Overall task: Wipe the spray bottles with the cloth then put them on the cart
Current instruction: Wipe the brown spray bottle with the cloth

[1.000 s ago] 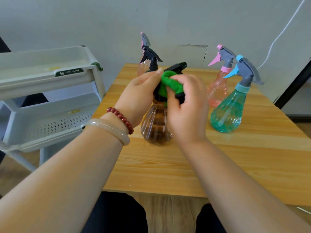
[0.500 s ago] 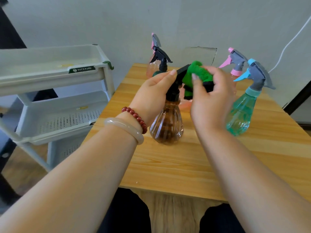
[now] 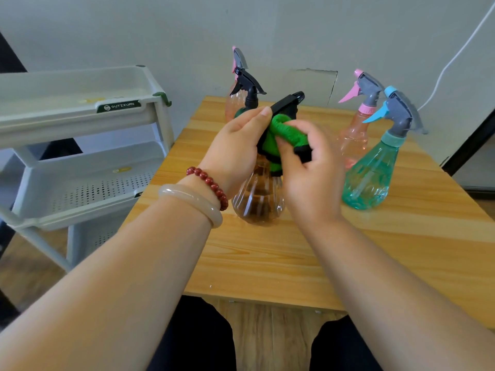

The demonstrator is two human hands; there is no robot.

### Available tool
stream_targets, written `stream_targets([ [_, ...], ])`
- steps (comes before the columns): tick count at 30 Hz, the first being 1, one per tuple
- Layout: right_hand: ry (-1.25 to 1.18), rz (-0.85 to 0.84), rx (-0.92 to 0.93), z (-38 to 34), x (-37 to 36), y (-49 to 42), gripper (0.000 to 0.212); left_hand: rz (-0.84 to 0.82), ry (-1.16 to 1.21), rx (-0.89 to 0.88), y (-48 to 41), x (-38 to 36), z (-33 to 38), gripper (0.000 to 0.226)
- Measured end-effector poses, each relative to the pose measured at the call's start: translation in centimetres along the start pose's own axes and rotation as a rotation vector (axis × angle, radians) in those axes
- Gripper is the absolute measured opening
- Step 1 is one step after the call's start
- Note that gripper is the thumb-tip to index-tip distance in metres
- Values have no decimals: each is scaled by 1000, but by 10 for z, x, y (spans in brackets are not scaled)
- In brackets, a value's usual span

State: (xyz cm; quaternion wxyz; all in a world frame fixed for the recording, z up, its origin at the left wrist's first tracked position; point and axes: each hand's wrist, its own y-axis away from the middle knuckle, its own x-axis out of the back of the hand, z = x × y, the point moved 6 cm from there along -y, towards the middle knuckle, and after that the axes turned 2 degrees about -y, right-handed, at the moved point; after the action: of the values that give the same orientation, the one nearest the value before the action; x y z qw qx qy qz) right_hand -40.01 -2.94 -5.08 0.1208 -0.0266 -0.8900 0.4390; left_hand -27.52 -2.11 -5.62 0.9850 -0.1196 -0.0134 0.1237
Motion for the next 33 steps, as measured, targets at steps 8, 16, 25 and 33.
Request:
stream_targets([
  [8,-62,33,-148,7,-1,1,17,-2,25,23,-4,3,-13,45],
  [16,-37,-51,-206,20,3,7,17,-36,193,49,-6,-2,-23,45],
  [25,44,-14,41,2,-2,11,17,-11,146,48,-9,1,-30,52],
  [33,32,-31,-77,6,4,6,18,-5,110,42,-8,-1,-30,64],
])
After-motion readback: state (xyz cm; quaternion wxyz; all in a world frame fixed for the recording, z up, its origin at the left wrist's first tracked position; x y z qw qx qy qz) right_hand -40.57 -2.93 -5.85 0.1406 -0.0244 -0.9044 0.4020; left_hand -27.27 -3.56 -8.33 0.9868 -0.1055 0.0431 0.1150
